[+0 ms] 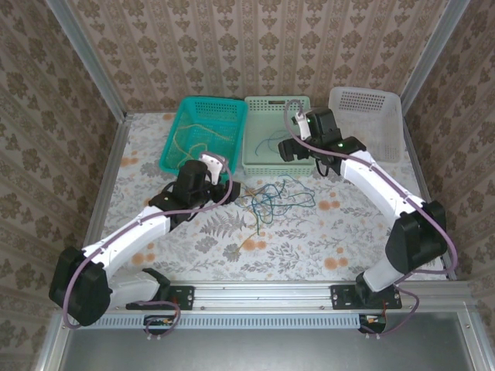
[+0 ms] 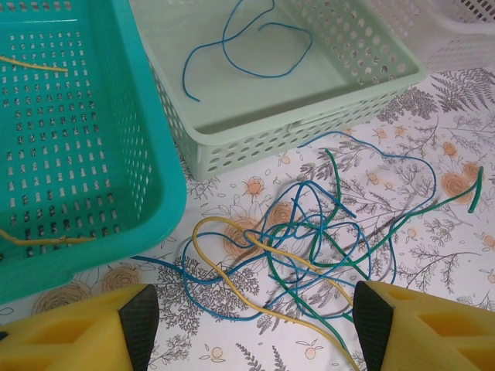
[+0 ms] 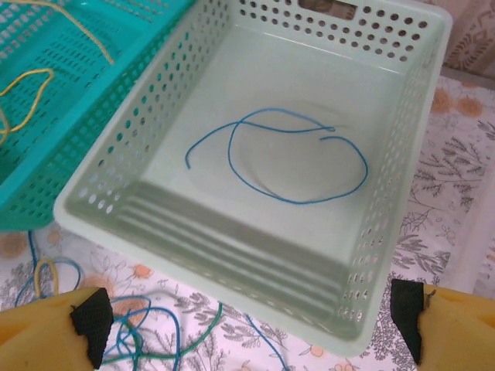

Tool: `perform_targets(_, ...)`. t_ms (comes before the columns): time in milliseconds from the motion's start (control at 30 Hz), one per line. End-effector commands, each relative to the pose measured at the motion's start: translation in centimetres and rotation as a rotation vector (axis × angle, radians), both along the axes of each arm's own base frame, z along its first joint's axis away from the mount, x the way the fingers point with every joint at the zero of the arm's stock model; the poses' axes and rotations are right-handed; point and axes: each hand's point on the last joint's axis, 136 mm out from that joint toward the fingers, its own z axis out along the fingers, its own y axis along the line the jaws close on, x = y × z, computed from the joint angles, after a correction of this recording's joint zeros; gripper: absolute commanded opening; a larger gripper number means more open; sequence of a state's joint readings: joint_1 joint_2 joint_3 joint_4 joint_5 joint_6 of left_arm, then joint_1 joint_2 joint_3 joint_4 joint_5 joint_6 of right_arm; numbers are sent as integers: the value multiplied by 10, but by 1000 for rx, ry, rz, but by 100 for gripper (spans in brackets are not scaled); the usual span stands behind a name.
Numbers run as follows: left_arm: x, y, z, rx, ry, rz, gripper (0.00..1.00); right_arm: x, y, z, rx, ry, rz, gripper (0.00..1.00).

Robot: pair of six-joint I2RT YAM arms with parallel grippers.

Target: Untangle the cables

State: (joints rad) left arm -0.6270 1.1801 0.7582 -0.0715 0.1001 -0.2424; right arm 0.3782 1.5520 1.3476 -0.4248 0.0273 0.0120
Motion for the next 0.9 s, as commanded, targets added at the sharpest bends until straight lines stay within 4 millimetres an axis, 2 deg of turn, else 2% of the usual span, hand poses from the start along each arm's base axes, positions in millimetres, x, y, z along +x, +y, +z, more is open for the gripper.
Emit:
perform_targets(0, 3, 4, 5, -10, -12, 24, 70, -36, 28, -17, -16, 68, 165, 93)
perform_targets(67, 4, 4, 4, -28, -10, 33, 71, -59, 42, -38, -54, 152, 205, 90)
perform_targets(167, 5, 2, 3, -47, 0, 35, 70, -84, 52, -62, -98, 227, 205, 88)
perform_targets(300, 3, 3, -1, -38, 19, 30, 70, -104, 56, -76, -63, 236, 194, 85)
perform_targets(433, 1, 4, -6, -32, 36, 31, 71, -114, 41, -85, -90, 234, 137, 83)
perform_targets(567, 1, 2, -8, -45, 45, 31, 71, -114, 0, -97, -196, 237, -31, 80)
perform_targets(600, 0, 1, -8, -47, 48, 25, 71, -115, -3, -101, -194, 246, -48, 80)
perform_targets(633, -1, -1, -7, -53, 48, 15, 71, -117, -8, -94, -166, 228, -70, 80)
perform_targets(767, -5, -16, -9, -48, 66, -51, 71, -123, -28, -107, -125, 265, -146, 79)
perform_targets(867, -6, -23, -14, -20, 91, -68, 70, -129, -28, -114, -111, 264, -101, 84)
